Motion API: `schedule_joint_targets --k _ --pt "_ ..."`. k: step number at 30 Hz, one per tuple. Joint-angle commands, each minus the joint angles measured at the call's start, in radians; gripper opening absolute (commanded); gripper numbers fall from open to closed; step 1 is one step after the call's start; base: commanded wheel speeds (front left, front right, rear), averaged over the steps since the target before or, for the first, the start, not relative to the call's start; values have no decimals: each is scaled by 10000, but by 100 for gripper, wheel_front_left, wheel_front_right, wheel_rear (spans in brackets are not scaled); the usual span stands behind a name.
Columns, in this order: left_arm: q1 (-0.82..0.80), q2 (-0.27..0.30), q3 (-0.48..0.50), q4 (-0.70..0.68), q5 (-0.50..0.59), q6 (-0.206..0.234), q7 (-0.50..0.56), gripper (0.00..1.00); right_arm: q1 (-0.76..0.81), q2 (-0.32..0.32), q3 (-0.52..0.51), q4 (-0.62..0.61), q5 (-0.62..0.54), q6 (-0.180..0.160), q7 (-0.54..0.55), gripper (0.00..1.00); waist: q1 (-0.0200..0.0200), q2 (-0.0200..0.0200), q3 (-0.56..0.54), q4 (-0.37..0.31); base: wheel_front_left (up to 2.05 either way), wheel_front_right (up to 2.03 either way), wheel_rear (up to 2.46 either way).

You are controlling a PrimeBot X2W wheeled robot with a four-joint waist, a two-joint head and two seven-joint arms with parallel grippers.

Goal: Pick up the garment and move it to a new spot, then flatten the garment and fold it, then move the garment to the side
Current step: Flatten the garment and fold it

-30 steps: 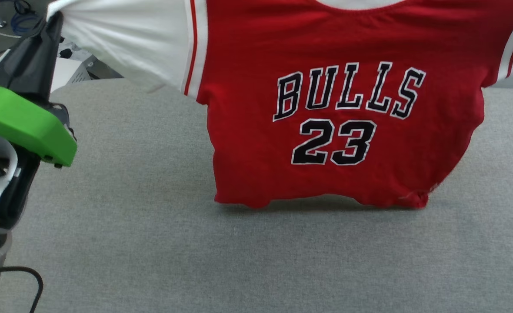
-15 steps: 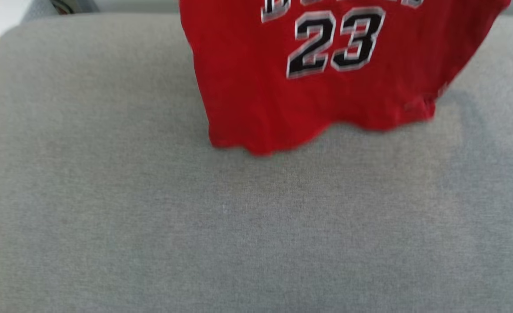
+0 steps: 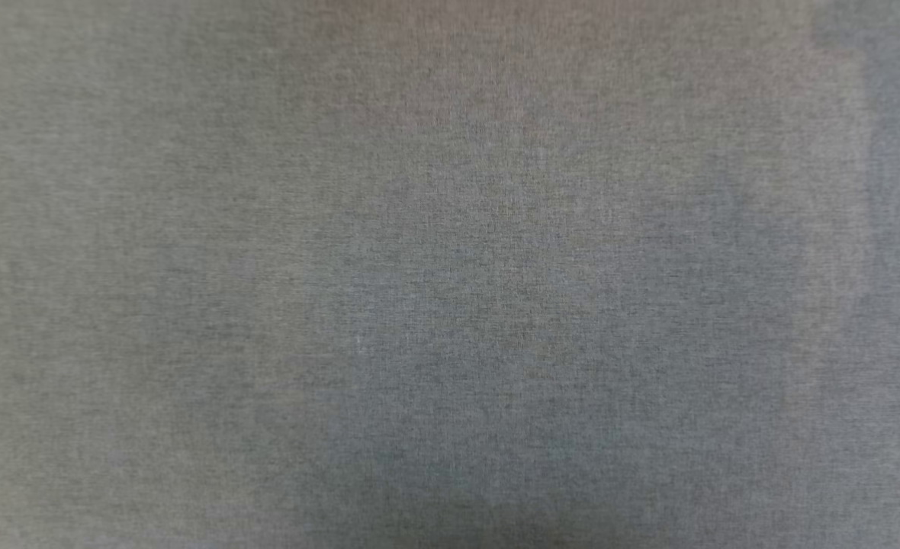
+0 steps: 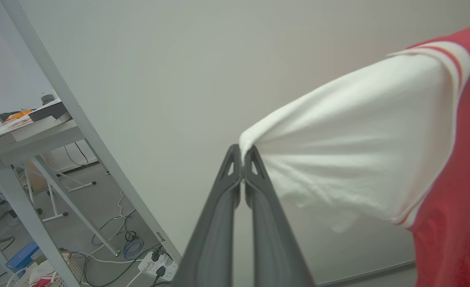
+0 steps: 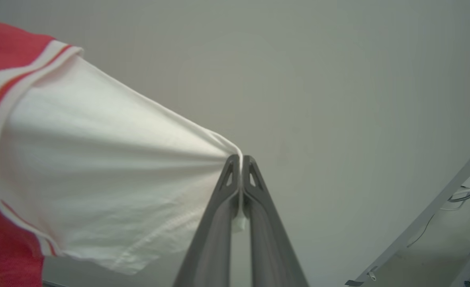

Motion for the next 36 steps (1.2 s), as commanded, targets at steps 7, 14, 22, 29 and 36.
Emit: schedule_joint_targets --k 7,14,22,29,36 --pt "-1319 -438 -225 1800 411 -52 -1761 0 -1252 621 -352 1656 -881 -21 -1365 0 -4 0 847 -68 0 0 0" --pt "-614 -778 -832 2930 138 -110 -2778 0 -823 1166 -234 2779 -930 -21 -2277 0 -4 0 713 74 0 0 0" --pt "1506 -1237 -1548 3451 -466 -123 -3612 0 910 1499 184 3356 -412 -21 -2991 0 -4 0 -144 207 0 0 0" --pt "3914 -1528 -1946 3578 -932 -125 -4163 0 2823 1582 660 3499 352 -21 -3295 0 -4 0 -1421 253 0 0 0" --pt "6611 -1683 -2239 3370 -1352 1 -4350 0 5426 1373 1327 3123 1560 -21 -3211 0 -4 0 -2931 354 0 0 0"
